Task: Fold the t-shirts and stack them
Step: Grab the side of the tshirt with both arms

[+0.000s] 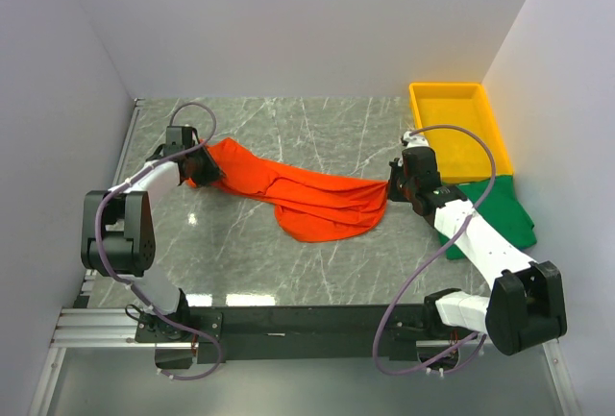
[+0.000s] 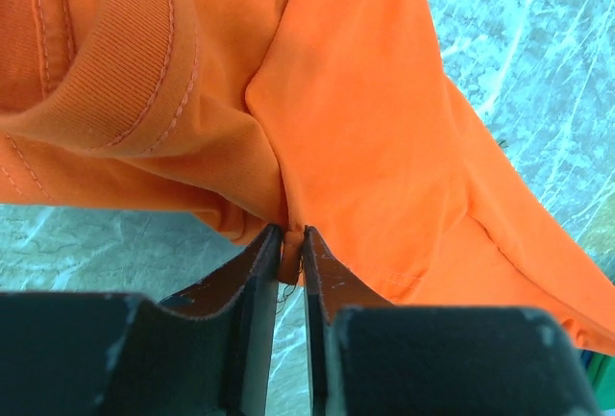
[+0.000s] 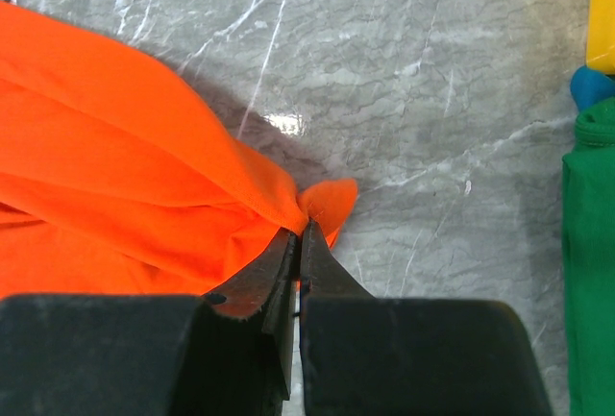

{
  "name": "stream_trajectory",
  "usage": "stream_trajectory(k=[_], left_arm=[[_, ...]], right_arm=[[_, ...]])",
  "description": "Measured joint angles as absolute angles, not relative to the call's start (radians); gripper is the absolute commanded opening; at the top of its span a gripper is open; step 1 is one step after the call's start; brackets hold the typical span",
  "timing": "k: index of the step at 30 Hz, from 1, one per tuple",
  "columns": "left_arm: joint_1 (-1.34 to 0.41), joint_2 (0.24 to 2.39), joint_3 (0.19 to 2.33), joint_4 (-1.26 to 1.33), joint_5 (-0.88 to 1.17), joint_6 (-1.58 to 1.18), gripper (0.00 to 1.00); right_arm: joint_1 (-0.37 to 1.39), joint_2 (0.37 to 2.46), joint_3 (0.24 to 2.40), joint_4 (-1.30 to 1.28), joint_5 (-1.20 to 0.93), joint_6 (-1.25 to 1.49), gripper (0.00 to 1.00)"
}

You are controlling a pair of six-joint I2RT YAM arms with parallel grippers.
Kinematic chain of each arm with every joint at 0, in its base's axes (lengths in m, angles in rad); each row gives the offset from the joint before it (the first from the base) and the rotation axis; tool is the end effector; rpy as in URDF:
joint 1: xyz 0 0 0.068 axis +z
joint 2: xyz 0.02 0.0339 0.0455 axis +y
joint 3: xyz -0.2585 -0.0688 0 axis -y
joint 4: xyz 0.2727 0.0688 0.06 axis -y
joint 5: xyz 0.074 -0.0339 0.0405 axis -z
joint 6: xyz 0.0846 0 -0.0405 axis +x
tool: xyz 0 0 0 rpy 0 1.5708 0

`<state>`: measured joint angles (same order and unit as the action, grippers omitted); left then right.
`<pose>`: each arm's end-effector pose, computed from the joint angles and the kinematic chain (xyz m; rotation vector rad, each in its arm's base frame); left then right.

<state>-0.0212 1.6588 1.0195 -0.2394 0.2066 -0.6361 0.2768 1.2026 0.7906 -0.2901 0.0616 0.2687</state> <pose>0.3970 -0.0258 0.1357 -0.6672 2.4099 -0.5360 0.3110 0.0829 0.1981 0.0234 2.2805 0.2173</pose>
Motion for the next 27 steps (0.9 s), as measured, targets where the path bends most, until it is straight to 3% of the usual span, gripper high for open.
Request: stream_trajectory(k=[6, 13, 20, 25, 27], left_arm=[[-0.021, 1.649, 1.029, -0.256, 0.202, -0.631, 0.24], [-0.021, 1.641, 1.033, -0.257, 0.202, -0.63, 0.15], [-0.021, 1.643, 1.033, -0.253, 0.206, -0.632, 0.14], [-0.021, 1.656, 1.033, -0.258, 0.204, -0.637, 0.01], [-0.021, 1.655, 1.033, -0.261, 0.192, -0.641, 0.01]], right_arm=[[0.277, 1.211, 0.791, -0.291, 0.059, 0.269, 0.0], [0.277, 1.219, 0.791, -0.29, 0.058, 0.272, 0.0], [0.277, 1.232, 0.791, -0.29, 0.057, 0.273, 0.0], [0.277, 1.234, 0.791, -0.284, 0.058, 0.274, 0.0], [0.277, 1.234, 0.791, -0.282, 0.059, 0.273, 0.0]])
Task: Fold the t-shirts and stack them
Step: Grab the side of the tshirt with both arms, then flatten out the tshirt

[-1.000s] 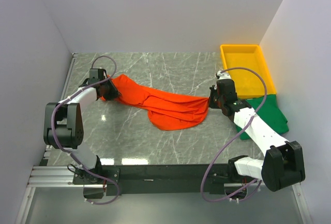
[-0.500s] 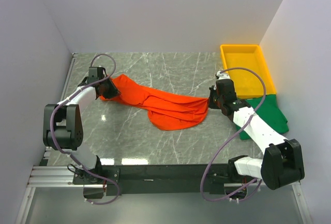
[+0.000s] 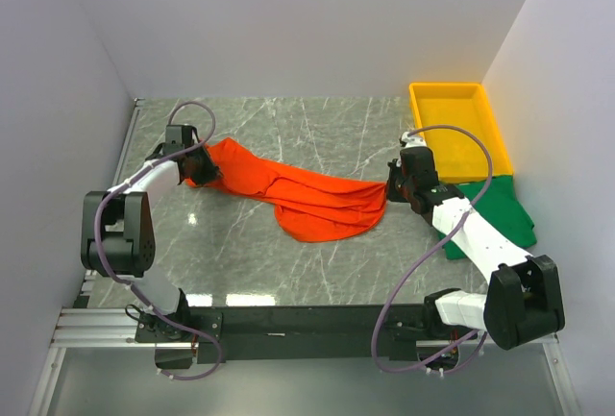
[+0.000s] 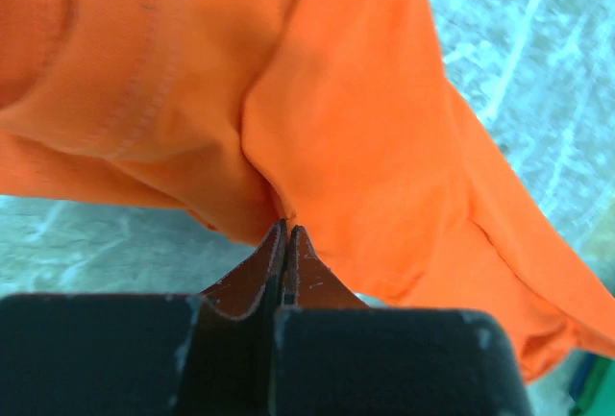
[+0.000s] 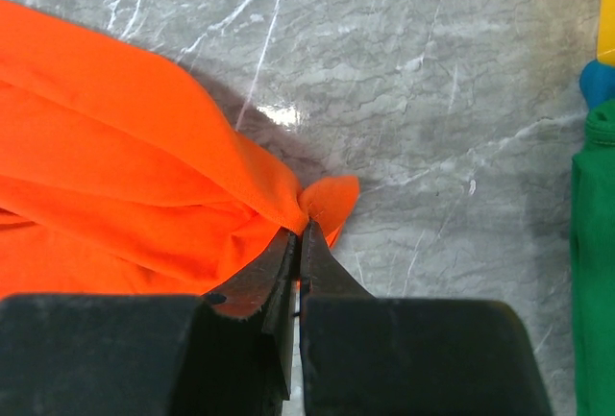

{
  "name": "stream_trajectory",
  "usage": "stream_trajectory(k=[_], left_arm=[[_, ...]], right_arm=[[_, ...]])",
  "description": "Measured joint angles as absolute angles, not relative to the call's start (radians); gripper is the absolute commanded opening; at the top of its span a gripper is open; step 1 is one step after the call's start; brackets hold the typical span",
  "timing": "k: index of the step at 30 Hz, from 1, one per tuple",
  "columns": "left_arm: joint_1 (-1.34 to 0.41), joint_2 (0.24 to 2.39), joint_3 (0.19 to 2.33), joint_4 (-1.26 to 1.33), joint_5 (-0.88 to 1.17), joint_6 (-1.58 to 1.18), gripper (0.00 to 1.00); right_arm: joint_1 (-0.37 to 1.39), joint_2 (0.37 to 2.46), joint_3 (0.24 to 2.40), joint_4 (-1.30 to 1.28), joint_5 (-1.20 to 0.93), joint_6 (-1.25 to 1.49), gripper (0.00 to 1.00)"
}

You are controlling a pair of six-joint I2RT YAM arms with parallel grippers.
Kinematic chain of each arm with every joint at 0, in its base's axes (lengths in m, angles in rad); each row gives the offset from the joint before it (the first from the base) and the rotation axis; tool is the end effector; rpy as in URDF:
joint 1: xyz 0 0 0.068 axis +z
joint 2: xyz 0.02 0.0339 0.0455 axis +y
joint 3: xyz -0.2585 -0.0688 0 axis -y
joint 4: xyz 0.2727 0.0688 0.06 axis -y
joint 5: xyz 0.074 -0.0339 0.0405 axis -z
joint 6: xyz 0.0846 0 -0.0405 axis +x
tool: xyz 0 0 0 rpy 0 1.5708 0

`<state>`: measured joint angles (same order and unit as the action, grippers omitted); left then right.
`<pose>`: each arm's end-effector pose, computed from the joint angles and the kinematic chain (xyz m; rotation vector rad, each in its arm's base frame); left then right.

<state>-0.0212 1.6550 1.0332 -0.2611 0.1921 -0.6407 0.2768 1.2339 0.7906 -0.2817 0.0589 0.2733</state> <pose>0.3976 -0.0246 0.1397 -0.6805 2.4096 -0.5193 0.3142 0.0841 0.1896 0.0265 2.3037 0.2163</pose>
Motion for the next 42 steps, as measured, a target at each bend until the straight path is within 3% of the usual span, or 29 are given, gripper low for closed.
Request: stream_trajectory(k=[8, 21, 37, 42], left_arm=[[0.033, 1.523, 1.087, -0.364, 0.077, -0.659, 0.01], [0.171, 1.439, 1.9, -0.597, -0.007, -0.666, 0.01], [0.183, 1.024, 2.115, -0.651, -0.088, -0.568, 0.0], [0.183, 0.908, 2.156, -0.64, -0.11, -0.526, 0.0]], right_arm=[[0.277, 1.234, 0.841, -0.312, 0.116, 0.243, 0.0], [0.291, 1.202, 1.174, -0.271, 0.242, 0.049, 0.0], [0.292, 0.653, 1.25, -0.249, 0.009, -0.166, 0.0], [0.29, 0.566, 1.295, -0.302, -0.076, -0.186, 0.0]])
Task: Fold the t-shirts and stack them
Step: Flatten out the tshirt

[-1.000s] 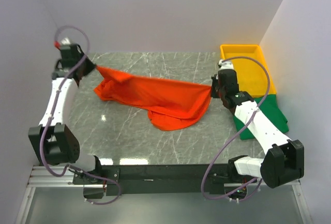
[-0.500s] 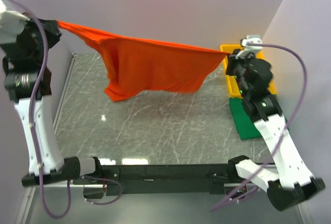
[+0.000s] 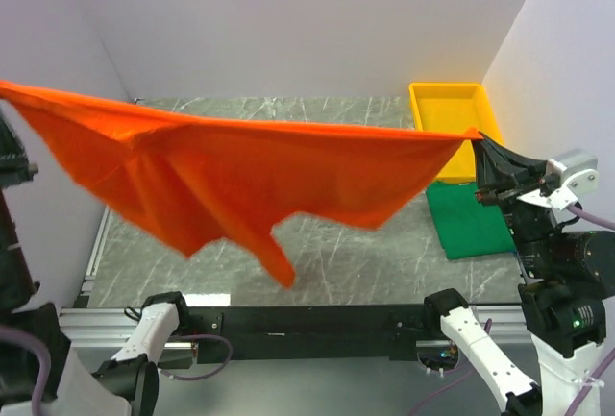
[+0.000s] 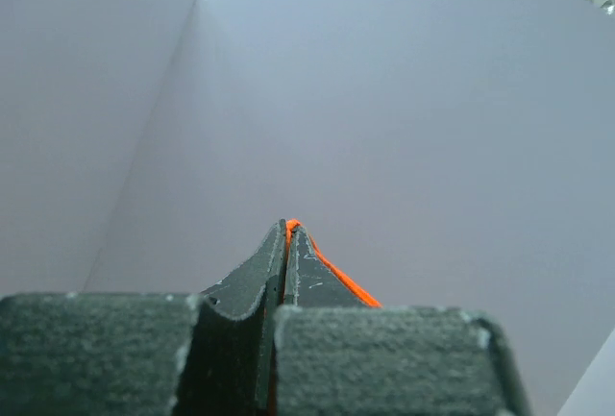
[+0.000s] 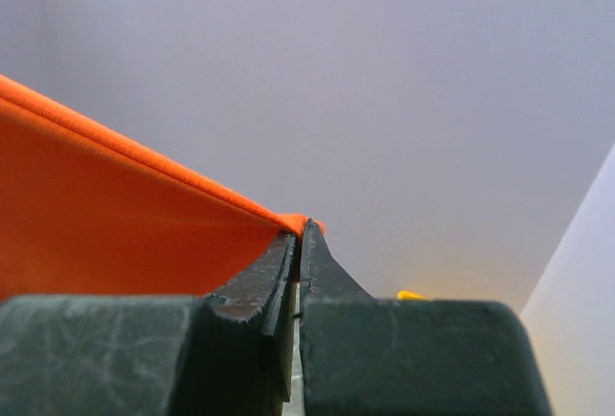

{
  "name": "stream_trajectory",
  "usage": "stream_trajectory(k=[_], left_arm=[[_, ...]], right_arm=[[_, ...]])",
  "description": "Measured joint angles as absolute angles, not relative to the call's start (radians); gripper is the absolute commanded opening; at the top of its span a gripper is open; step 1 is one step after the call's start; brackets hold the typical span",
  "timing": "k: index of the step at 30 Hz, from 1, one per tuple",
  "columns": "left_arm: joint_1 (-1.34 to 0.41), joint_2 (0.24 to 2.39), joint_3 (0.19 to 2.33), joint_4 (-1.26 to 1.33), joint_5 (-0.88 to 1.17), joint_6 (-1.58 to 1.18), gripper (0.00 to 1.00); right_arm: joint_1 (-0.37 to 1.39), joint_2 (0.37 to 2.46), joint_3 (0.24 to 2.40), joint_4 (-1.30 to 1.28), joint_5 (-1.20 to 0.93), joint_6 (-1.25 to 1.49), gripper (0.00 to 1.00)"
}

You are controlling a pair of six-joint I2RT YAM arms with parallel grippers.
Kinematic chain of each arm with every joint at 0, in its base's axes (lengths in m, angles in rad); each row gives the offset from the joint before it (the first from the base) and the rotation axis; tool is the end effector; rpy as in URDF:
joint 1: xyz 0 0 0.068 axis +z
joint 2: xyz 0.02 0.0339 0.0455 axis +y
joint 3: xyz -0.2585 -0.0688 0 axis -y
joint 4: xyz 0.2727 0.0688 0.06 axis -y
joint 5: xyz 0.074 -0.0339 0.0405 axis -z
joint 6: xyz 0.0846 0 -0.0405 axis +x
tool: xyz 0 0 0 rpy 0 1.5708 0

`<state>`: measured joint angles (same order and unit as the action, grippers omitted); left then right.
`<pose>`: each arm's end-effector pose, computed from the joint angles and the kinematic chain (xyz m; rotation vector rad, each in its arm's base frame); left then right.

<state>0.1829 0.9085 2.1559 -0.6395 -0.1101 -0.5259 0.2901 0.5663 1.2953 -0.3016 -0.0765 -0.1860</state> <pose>0.0185 0.0129 0.6853 -0.4303 0.8696 -0.2628 0.1030 0.0375 0.5442 -0.3358 1.0954 0.1362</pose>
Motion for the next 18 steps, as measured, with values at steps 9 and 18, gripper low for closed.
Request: stream_trajectory(k=[9, 18], left_arm=[[0.159, 0.871, 1.871, -0.495, -0.044, -0.442, 0.01], [0.119, 1.176, 1.187, -0.2, 0.134, -0.403, 0.01]], right_arm=[[0.289, 0.572, 1.259, -0.415, -0.144, -0.23, 0.0], [0.285, 0.839, 0.842, -0.181, -0.07, -0.264, 0.0]])
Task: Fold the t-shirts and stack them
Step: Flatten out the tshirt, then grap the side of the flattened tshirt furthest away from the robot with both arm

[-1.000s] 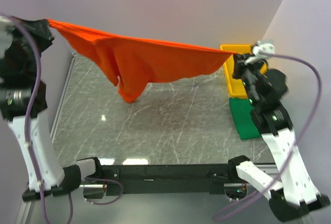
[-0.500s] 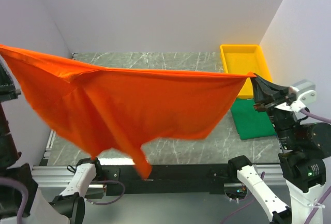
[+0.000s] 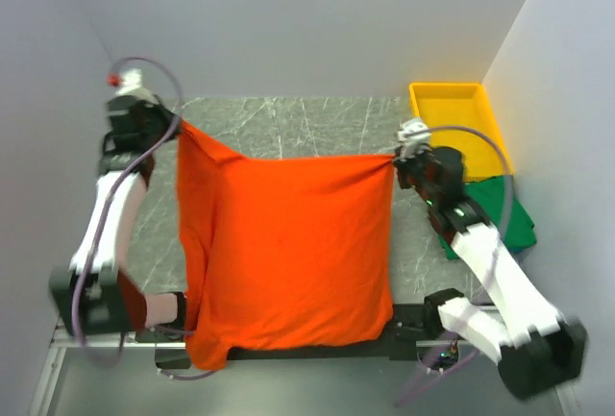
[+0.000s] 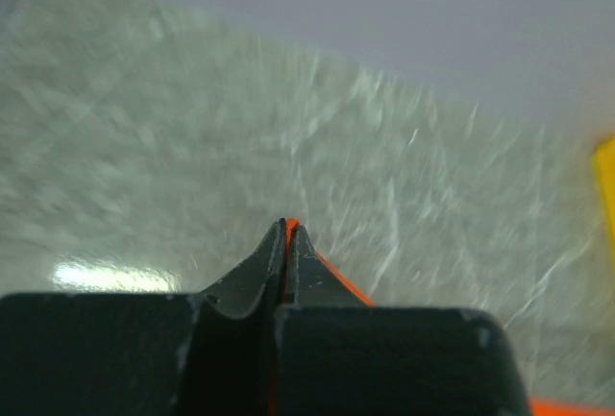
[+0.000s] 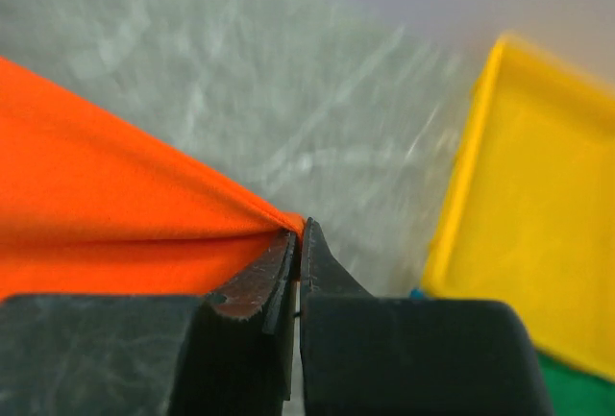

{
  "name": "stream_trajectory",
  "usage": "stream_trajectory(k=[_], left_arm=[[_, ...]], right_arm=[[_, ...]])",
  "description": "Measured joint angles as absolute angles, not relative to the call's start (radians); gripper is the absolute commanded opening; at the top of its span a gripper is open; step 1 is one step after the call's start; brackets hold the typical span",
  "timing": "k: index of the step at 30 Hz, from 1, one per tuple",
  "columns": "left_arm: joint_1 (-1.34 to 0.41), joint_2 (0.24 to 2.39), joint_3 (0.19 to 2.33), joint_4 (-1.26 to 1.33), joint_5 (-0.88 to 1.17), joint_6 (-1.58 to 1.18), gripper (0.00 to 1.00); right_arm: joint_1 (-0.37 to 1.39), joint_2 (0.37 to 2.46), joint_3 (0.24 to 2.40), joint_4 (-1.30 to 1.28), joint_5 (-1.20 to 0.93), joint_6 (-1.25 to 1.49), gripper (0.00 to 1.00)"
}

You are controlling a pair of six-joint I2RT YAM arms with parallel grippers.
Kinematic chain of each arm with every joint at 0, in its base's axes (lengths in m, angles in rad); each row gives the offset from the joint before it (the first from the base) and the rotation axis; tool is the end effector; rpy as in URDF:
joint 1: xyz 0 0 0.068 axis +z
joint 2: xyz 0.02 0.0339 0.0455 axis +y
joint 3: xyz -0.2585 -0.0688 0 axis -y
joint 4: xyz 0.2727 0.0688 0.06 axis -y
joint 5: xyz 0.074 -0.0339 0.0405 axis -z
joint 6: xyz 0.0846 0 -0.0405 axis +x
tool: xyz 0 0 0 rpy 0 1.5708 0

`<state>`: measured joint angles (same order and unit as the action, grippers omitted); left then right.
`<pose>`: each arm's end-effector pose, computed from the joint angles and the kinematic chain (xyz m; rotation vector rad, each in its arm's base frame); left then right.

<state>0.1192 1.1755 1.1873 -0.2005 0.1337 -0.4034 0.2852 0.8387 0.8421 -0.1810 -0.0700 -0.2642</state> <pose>0.3463 0.0301 0.3857 -0.3618 1.7316 -0.3240 0.2628 0.0832 0.3387 -0.5234 1.6684 0.0765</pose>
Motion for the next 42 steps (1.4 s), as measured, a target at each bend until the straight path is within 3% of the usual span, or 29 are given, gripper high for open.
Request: stream_trajectory(k=[9, 18, 28, 42], left_arm=[[0.023, 1.79, 1.228, -0.034, 0.166, -0.353, 0.01], [0.028, 2.061, 1.517, 0.026, 0.179, -0.362, 0.01], [0.028, 2.268, 1.808, -0.013, 0.187, -0.364, 0.01], [0.041, 2.16, 1.678, -0.09, 0.16, -0.427, 0.01]], right_arm=[[0.258, 1.427, 0.775, 0.088, 0.042, -0.353, 0.0], [0.223, 1.819, 1.085, 0.143, 0.086, -0.471, 0.0], [0.202, 1.979, 1.308, 0.125, 0.109, -0.544, 0.0], [0.206, 1.997, 1.328, 0.081, 0.152, -0.593, 0.0]])
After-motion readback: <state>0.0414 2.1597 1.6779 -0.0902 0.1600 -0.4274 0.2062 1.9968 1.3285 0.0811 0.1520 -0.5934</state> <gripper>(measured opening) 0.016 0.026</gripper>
